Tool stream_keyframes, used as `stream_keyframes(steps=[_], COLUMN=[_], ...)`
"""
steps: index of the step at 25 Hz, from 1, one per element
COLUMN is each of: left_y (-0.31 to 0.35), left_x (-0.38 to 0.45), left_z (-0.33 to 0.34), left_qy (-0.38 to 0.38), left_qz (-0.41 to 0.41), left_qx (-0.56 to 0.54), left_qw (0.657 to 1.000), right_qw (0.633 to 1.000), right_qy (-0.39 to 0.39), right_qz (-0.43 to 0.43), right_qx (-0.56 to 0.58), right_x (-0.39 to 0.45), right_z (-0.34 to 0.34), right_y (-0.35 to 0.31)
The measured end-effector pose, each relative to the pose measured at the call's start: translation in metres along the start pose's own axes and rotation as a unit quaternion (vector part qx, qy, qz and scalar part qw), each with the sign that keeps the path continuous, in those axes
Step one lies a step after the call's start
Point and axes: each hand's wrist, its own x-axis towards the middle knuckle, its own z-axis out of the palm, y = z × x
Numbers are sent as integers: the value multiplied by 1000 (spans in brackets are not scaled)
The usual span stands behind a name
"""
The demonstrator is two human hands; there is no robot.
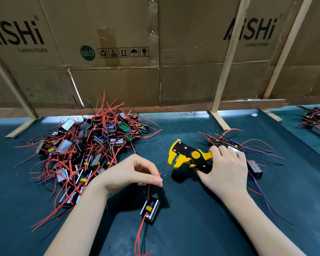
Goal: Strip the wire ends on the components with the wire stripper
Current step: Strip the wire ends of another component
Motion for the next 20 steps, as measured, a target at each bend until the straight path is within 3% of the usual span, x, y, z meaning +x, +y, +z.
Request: stream_keyframes(steps=[3, 6, 9, 11, 13, 15, 17, 20], left_y=[3, 4, 1, -3, -5, -2, 4, 4], left_x=[6, 25, 36, 34, 30, 27, 24, 15], left_z=[14, 45, 65, 63, 56, 43, 27, 1], left_qy=[8, 76, 45, 50, 100, 166, 263, 445], left_qz=[18, 69, 56, 26, 23, 59, 109, 124], left_qx=[-134, -230, -294, -232, -104, -37, -18, 94], left_qw=[991, 968, 953, 971, 989, 984, 958, 882], right_qw=[994, 973, 938, 924, 916, 913, 928, 971], right_qy=[14, 47, 54, 39, 33, 18, -25, -102], right_qz=[81, 171, 254, 295, 309, 296, 245, 115], right_qx=[68, 148, 228, 240, 254, 278, 281, 182], right_x=[6, 14, 21, 24, 25, 26, 24, 20], right_z=[0, -9, -20, -22, -25, -25, -26, -21], right_y=[3, 13, 27, 39, 48, 48, 44, 38])
